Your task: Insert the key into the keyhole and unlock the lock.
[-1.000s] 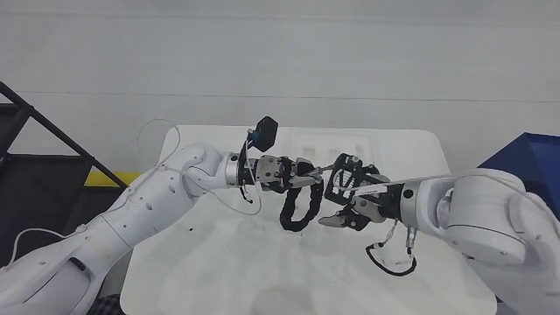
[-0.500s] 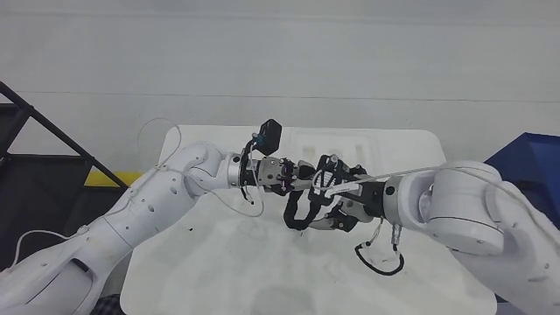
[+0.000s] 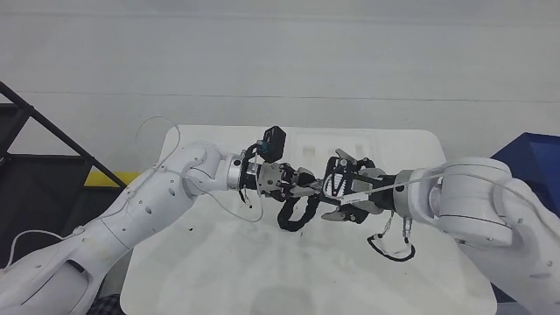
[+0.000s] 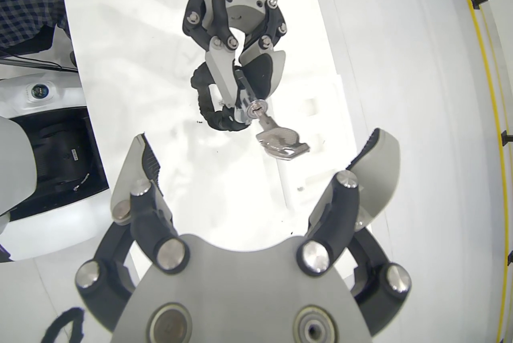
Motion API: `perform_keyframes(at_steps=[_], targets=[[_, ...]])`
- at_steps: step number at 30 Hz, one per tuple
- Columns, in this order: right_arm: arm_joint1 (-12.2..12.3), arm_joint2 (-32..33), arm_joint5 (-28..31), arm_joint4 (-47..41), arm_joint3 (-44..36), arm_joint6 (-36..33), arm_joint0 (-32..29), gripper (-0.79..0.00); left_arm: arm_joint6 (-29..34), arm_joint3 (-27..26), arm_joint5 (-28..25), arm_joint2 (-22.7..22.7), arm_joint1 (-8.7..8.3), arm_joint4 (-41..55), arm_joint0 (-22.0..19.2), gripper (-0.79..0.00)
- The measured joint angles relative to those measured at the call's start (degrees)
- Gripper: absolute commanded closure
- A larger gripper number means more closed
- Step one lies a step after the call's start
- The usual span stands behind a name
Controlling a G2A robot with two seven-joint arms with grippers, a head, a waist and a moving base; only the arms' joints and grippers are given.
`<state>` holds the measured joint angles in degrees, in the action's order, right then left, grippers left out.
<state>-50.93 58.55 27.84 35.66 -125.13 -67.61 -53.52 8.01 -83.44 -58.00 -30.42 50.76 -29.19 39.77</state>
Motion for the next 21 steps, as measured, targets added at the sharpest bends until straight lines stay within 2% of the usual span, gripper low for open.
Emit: perform_keyframes(at_steps=[9,13,15,16,18,19,21], targets=[[0.04,-0.24,0.18,0.46,0.24,0.23,-0.53,-0.785,5.89,-1.84,0.0,1.38,-1.79,2.99,-2.34,0.0],[0.28,-0.18,6.17,2.33,0.83,2.69,-0.85,-0.785,7.0,-2.05,0.0,2.04,-2.19,4.28,-3.04,0.0],[0.47,0.28,9.88,3.54,1.5,4.1,-0.76,-0.711,7.21,-2.14,0.0,2.35,-2.31,4.6,-3.28,0.0],[0.57,0.54,11.36,4.4,1.75,4.63,-0.75,-0.702,7.2,-2.2,0.0,2.49,-2.35,4.71,-3.32,0.0],[0.78,1.2,14.26,6.6,2.07,6.25,-0.98,-0.742,7.09,-2.31,0.0,2.77,-2.43,4.77,-3.36,0.0],[0.87,1.49,15.31,7.52,2.18,7.1,-1.21,-0.733,7.06,-2.31,0.0,2.89,-2.46,4.75,-3.37,0.0],[1.05,2.15,17.47,9.71,2.26,9.36,-1.78,-0.646,6.95,-2.27,0.0,3.14,-2.52,4.66,-3.43,0.0]])
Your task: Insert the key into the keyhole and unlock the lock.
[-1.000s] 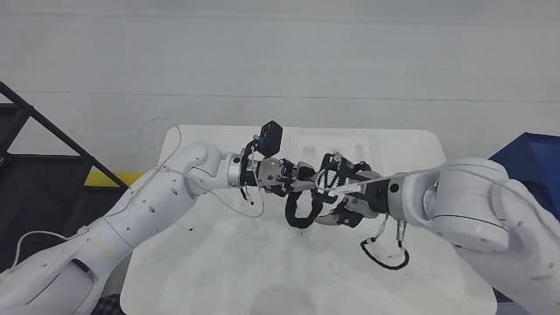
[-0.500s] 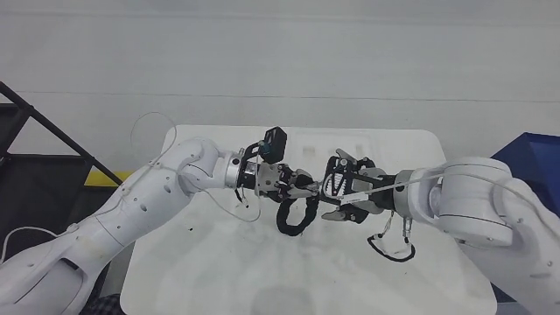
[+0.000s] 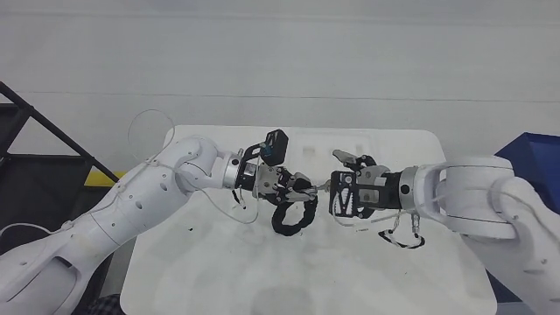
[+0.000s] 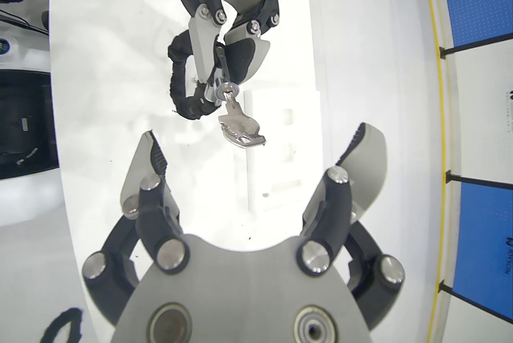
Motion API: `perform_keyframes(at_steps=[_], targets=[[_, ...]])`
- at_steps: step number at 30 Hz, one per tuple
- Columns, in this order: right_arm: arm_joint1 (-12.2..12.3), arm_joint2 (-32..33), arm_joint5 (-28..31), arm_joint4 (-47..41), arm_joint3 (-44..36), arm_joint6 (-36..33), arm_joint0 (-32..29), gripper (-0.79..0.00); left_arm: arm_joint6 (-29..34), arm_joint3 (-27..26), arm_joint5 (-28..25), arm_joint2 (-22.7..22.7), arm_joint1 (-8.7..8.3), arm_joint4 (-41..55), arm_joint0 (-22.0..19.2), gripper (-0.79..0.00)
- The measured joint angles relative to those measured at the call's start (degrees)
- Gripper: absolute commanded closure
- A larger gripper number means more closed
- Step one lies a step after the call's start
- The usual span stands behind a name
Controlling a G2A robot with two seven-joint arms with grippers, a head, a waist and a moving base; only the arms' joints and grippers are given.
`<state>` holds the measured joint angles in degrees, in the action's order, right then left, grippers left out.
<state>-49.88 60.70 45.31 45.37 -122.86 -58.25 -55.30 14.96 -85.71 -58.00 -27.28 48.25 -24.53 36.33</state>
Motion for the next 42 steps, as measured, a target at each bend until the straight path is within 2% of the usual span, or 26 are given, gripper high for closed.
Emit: perform_keyframes(at_steps=[3,4,7,11,13,17,18,19,27,38,42], targets=[[0.19,0.58,2.46,3.07,-0.06,3.3,-0.97,-0.511,-0.24,0.02,0.0,0.35,-0.05,0.03,-0.11,0.0],[0.23,0.7,3.02,3.81,-0.06,4.35,-1.24,-0.391,-0.32,0.02,0.0,0.44,-0.07,0.03,-0.14,0.0],[0.32,0.83,4.24,6.23,-0.17,7.04,-1.97,-0.339,-0.53,0.06,0.0,0.75,-0.15,0.02,-0.26,0.0],[0.39,0.42,4.81,8.65,-0.45,8.41,-2.41,-0.329,-0.97,0.11,0.0,1.0,-0.29,0.02,-0.4,0.0],[0.4,0.19,4.86,9.51,-0.45,8.85,-2.43,-0.296,-1.14,0.07,0.0,1.15,-0.36,-0.06,-0.47,0.0],[0.4,-0.12,4.87,10.31,-0.44,10.14,-2.44,-0.157,-1.53,-0.05,0.0,1.44,-0.48,-0.17,-0.66,0.0],[0.41,-0.18,5.12,10.22,-0.29,10.6,-2.46,-0.068,-1.67,-0.04,0.0,1.52,-0.52,-0.22,-0.71,0.0],[0.43,-0.22,5.35,10.08,-0.17,10.84,-2.45,-0.012,-1.79,-0.03,0.0,1.56,-0.54,-0.26,-0.74,0.0],[0.49,-0.2,4.75,6.05,1.25,13.37,-2.41,0.0,-3.09,-0.07,0.0,1.9,-0.68,-1.28,-0.98,0.0],[0.93,1.26,-5.17,-13.59,4.33,10.13,-3.97,0.0,-7.4,-1.04,0.0,1.82,-0.52,-6.42,-0.97,0.0],[1.22,2.05,-10.86,-19.49,4.32,7.34,-5.4,0.0,-9.71,-1.14,0.0,1.71,-0.4,-8.65,-0.8,0.0]])
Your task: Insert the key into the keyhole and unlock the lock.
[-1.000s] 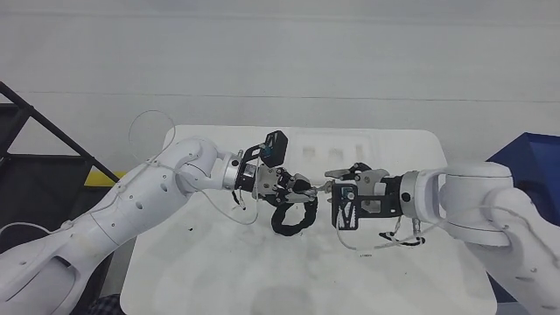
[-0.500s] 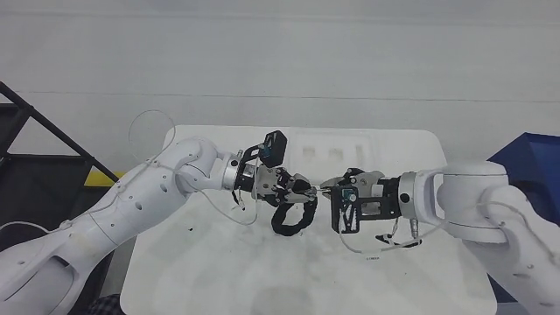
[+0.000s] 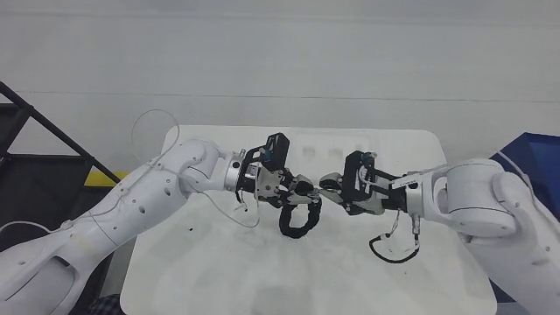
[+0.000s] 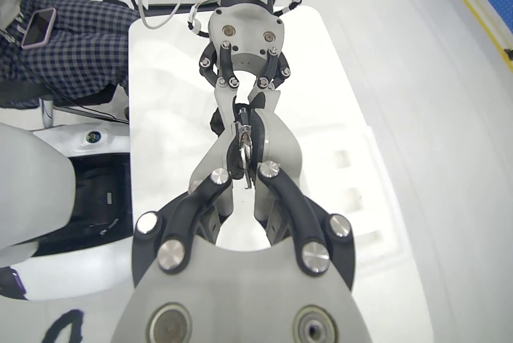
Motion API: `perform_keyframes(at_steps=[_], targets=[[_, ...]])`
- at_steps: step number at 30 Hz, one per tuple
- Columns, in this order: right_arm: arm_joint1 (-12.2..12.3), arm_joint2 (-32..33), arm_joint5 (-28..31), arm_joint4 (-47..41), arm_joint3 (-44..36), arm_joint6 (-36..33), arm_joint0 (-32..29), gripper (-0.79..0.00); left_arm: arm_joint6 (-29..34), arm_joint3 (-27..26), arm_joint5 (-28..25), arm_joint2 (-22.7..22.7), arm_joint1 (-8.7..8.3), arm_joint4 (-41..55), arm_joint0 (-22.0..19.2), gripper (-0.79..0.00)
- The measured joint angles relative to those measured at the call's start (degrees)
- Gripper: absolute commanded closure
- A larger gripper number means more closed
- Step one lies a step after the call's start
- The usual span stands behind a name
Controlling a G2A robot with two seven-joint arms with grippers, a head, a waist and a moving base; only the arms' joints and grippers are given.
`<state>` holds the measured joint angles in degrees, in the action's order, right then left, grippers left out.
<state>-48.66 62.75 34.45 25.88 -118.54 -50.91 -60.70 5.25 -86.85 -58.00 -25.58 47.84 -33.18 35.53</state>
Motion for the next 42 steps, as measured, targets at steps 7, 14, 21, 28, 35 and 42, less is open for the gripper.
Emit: perform_keyframes(at_steps=[7,14,21,28,35,42], targets=[[0.45,1.86,-7.41,-4.17,-1.51,-2.93,-2.51,-0.314,-2.41,-0.35,0.0,-0.07,0.04,-3.6,0.3,0.0],[0.72,3.07,-7.77,-5.38,-2.35,-3.83,-3.67,-0.785,-1.5,1.32,0.0,0.47,-0.11,-5.33,0.64,0.0],[1.22,5.26,-6.39,-4.64,-2.84,-4.44,-5.34,-0.785,1.47,5.39,0.0,2.0,-0.06,-7.06,2.17,0.0],[1.81,8.06,-5.88,-3.81,-3.38,-4.18,-8.28,-0.785,3.11,7.38,0.0,5.63,1.96,-7.59,4.38,0.0],[2.23,9.98,-4.92,-2.97,-3.45,-3.71,-10.83,-0.785,3.83,10.64,0.0,9.54,6.18,-7.9,5.43,0.0],[2.37,10.24,-3.29,-1.9,-2.71,-2.65,-11.93,-0.785,5.61,16.86,0.0,13.41,11.05,-4.99,4.65,-0.785]])
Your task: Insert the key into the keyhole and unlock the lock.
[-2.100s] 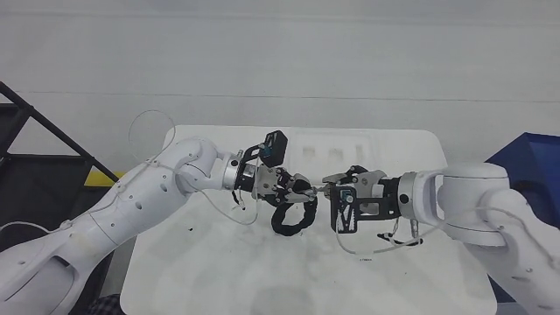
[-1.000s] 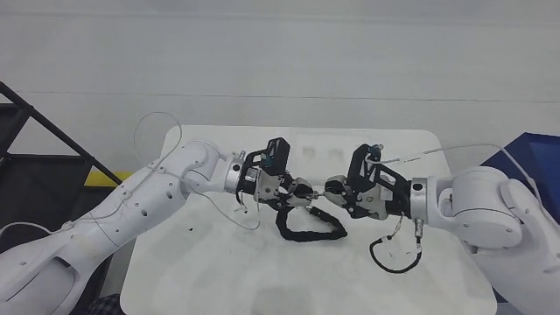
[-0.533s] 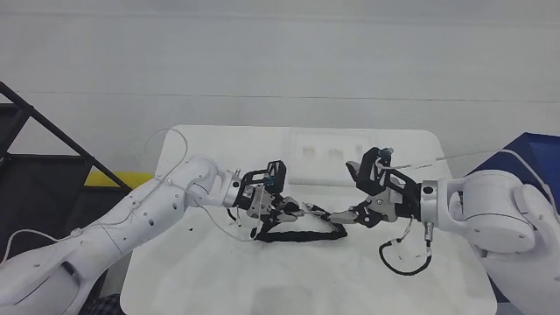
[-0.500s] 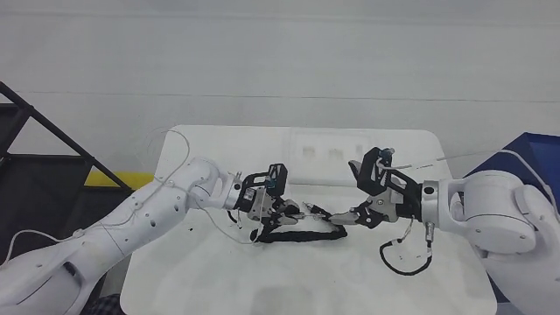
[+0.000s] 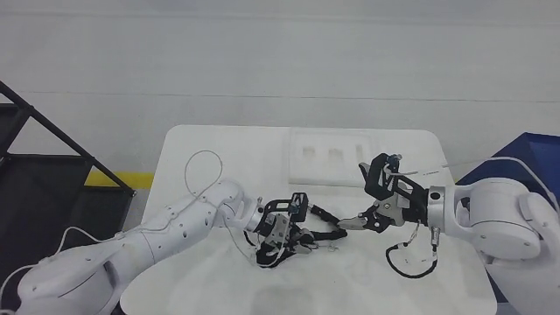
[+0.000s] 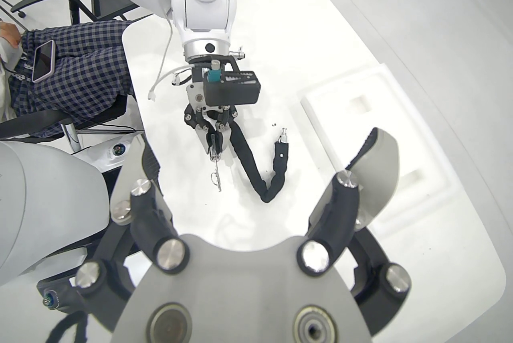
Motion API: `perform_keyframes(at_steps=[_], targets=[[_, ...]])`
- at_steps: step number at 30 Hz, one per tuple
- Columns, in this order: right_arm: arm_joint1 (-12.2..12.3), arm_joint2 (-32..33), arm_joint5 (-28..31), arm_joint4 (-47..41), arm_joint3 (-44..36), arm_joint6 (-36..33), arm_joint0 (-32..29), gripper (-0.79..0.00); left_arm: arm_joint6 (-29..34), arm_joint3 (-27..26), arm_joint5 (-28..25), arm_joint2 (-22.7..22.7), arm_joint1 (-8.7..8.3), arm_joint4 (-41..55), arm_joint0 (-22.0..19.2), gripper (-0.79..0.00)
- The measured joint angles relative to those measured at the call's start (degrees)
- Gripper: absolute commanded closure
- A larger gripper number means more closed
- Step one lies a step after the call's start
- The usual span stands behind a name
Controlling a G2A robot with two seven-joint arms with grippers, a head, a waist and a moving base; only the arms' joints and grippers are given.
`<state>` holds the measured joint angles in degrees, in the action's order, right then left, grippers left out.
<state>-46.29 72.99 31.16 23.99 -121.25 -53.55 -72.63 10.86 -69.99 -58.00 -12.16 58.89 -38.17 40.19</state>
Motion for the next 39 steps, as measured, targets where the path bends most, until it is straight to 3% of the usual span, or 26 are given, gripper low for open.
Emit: perform_keyframes(at_steps=[6,11,17,23,33,39], targets=[[-0.03,-0.62,2.42,0.73,1.51,0.8,0.6,-0.785,-1.52,3.68,0.0,1.52,2.36,4.09,-2.22,-0.785],[-0.33,-2.42,5.19,1.47,4.05,2.36,2.32,-0.785,-4.65,5.7,0.0,1.16,1.89,7.69,-6.5,-0.785],[-0.88,-4.58,11.17,1.46,10.07,4.8,6.98,-0.785,-6.29,5.71,0.0,1.4,-0.26,10.17,-12.62,-0.785],[-1.82,-7.81,17.88,-0.07,19.06,6.54,14.7,-0.785,-10.63,3.46,0.0,1.56,-3.46,10.23,-19.26,-0.785],[-3.13,-12.27,23.49,-7.38,30.9,4.7,28.54,-0.785,-29.02,2.9,0.0,2.14,-9.12,1.17,-26.99,-0.785],[-3.59,-14.68,23.48,-10.98,35.21,3.91,33.4,-0.785,-38.72,4.47,0.0,2.43,-10.68,-8.36,-28.05,-0.785]])
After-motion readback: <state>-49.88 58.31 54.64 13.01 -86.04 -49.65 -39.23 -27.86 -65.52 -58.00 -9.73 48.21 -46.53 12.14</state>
